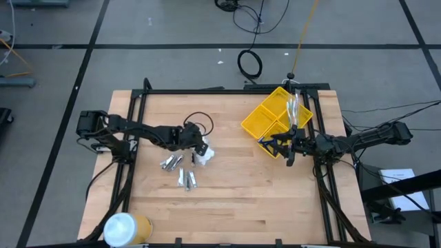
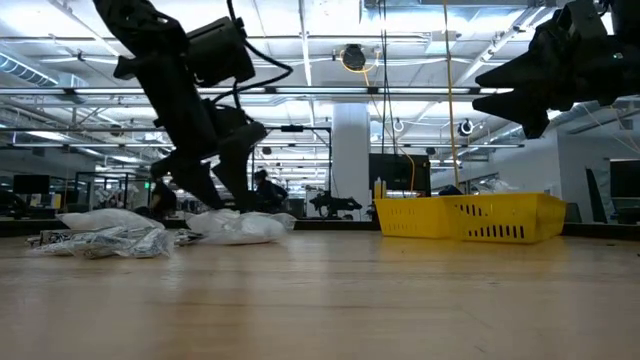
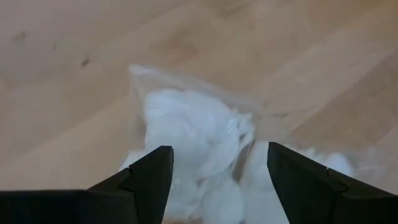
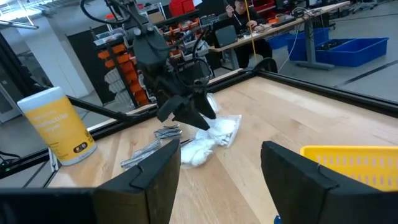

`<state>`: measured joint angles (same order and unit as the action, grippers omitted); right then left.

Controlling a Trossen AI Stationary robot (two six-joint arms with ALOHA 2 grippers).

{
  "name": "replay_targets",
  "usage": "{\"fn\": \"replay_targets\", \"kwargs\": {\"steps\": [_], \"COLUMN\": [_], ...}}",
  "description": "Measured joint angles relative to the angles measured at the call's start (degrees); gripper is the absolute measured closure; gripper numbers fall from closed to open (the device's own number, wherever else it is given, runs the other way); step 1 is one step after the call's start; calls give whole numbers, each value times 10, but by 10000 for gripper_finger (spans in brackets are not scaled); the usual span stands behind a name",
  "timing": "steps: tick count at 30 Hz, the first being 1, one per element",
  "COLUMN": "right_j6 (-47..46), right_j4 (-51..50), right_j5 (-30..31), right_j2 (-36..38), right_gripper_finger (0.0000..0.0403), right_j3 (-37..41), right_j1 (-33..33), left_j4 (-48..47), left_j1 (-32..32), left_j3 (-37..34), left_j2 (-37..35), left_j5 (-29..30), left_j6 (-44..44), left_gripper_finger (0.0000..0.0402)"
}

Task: Pick & Place Travel size toiletries
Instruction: Put the cotton pack into the top left yellow bin

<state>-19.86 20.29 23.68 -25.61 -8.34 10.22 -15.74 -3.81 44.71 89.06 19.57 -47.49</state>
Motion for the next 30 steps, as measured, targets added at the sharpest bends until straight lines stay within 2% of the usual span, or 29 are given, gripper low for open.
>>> {"fn": "replay_targets", "kwargs": {"steps": [8, 11, 16, 22, 26, 30], "right_j6": [1, 11, 5, 4, 4, 5], "right_j4": [-4, -8, -9, -15, -15, -16], "right_j5": [0, 0, 0, 0, 0, 0], "right_j2": [-1, -1, -1, -1, -1, -1], "right_gripper_finger": [193, 193, 193, 193, 193, 193], "right_j3": [0, 0, 0, 0, 0, 0], "right_j1": [0, 0, 0, 0, 0, 0], "left_j4": [-2, -44, -225, -387, -424, -411], "left_j1": [-4, -6, -31, -63, -72, -74], "left_j3": [27, 42, 88, 80, 54, 31], "left_j2": [0, 0, 0, 0, 0, 4], "left_j5": [-1, 1, 30, 23, 11, -19], "left_j6": [48, 58, -15, -125, -185, -189], "left_gripper_finger": [147, 147, 147, 147, 147, 147]}}
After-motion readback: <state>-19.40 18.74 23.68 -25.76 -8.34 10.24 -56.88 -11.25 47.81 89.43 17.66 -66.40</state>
